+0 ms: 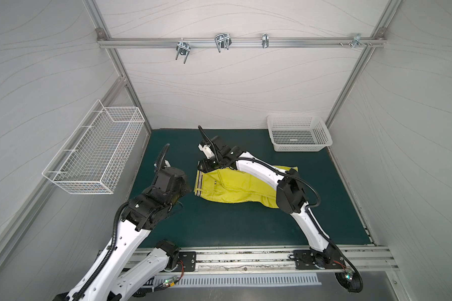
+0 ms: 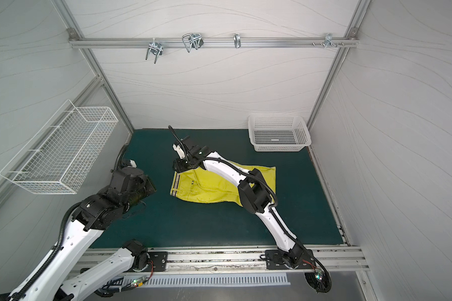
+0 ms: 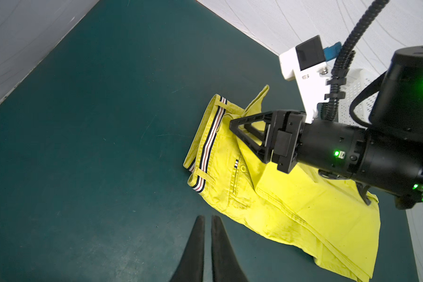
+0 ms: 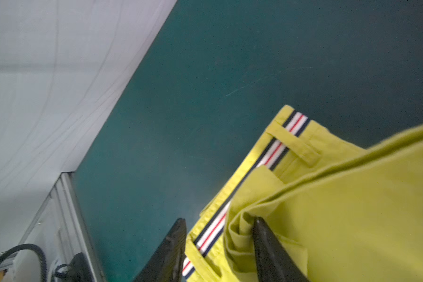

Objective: Roll up the long pants
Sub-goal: Fold the long pant at the center of the board.

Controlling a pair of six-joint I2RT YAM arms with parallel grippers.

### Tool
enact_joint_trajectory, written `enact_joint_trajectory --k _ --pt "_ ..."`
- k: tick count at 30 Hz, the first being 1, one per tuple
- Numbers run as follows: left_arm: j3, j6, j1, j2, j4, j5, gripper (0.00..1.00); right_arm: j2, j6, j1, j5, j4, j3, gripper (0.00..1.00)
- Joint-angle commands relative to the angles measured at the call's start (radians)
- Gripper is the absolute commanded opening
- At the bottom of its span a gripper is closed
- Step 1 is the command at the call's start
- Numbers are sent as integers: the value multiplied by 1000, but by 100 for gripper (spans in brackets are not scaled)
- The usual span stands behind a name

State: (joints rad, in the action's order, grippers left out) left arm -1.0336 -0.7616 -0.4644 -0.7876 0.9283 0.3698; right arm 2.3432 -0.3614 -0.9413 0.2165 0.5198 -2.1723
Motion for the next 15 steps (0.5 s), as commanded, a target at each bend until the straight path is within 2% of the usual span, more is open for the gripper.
enact_joint_trajectory --k 1,11,15 --pt "-8 8 5 11 -5 14 13 -125 0 -13 29 -45 81 51" --pt "15 -12 6 -17 -40 -26 11 -442 9 40 -22 -80 350 56" --pt "23 -10 6 -27 -64 -30 11 -516 28 73 -43 -56 424 57"
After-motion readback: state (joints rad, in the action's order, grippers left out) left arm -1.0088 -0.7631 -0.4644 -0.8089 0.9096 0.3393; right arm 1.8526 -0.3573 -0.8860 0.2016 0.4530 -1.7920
